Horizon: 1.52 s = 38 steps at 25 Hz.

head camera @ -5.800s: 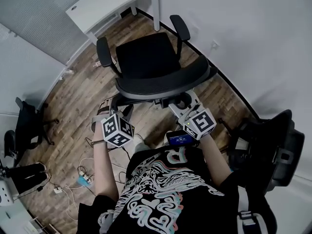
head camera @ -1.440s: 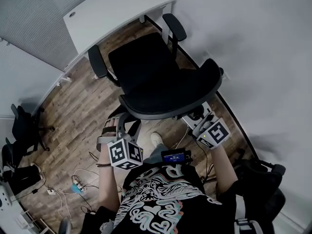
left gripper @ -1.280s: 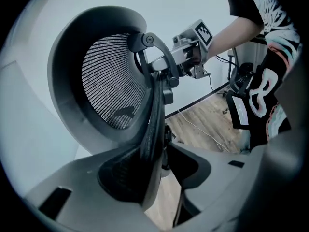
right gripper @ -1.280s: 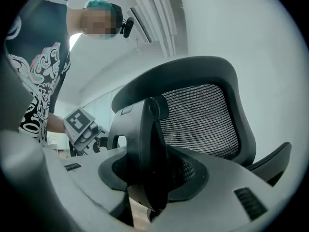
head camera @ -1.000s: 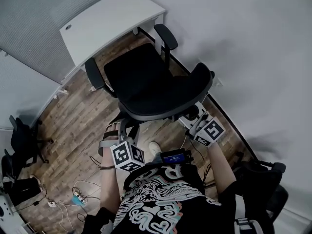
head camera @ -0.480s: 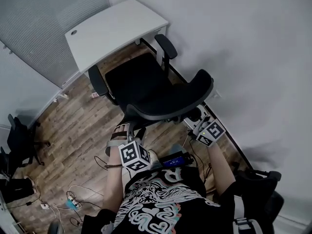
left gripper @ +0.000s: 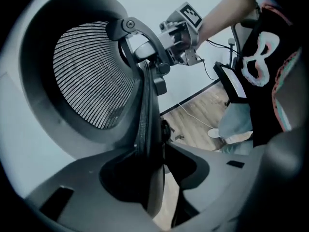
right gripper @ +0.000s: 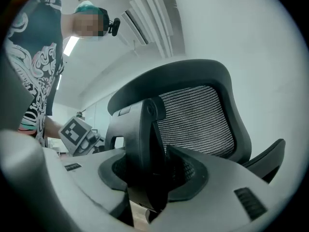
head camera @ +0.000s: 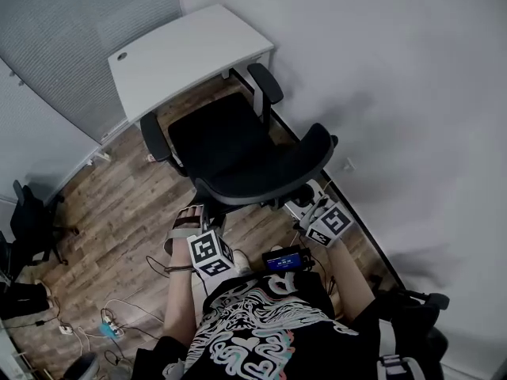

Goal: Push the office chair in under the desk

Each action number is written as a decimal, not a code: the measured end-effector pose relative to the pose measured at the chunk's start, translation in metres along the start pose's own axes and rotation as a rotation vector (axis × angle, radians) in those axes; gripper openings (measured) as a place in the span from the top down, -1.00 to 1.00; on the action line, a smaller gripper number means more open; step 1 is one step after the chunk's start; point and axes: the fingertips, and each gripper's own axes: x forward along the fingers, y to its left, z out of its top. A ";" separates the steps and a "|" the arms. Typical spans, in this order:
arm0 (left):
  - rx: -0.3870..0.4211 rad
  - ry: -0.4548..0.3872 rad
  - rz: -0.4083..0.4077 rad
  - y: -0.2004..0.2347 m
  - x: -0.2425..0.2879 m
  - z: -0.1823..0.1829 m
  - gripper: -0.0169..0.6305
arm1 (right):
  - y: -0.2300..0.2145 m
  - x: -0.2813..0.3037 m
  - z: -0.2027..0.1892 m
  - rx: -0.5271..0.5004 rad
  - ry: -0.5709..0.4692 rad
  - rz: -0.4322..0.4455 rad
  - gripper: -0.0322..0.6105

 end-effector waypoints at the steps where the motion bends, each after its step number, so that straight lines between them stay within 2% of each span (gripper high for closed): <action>1: -0.005 0.001 -0.003 0.001 0.001 0.000 0.45 | -0.001 0.001 0.000 -0.001 0.004 0.008 0.36; 9: -0.029 0.026 0.003 -0.004 0.010 0.007 0.45 | -0.011 -0.005 -0.006 -0.005 0.017 0.050 0.36; 18: -0.056 0.035 0.018 0.011 0.014 0.018 0.45 | -0.030 0.006 0.004 -0.002 0.020 0.075 0.36; 25: -0.075 -0.024 0.063 0.023 0.015 0.028 0.47 | -0.041 0.014 0.012 -0.002 0.038 0.113 0.36; 38: -0.068 -0.028 0.117 0.028 0.023 0.032 0.47 | -0.053 0.015 0.011 0.005 0.029 0.123 0.35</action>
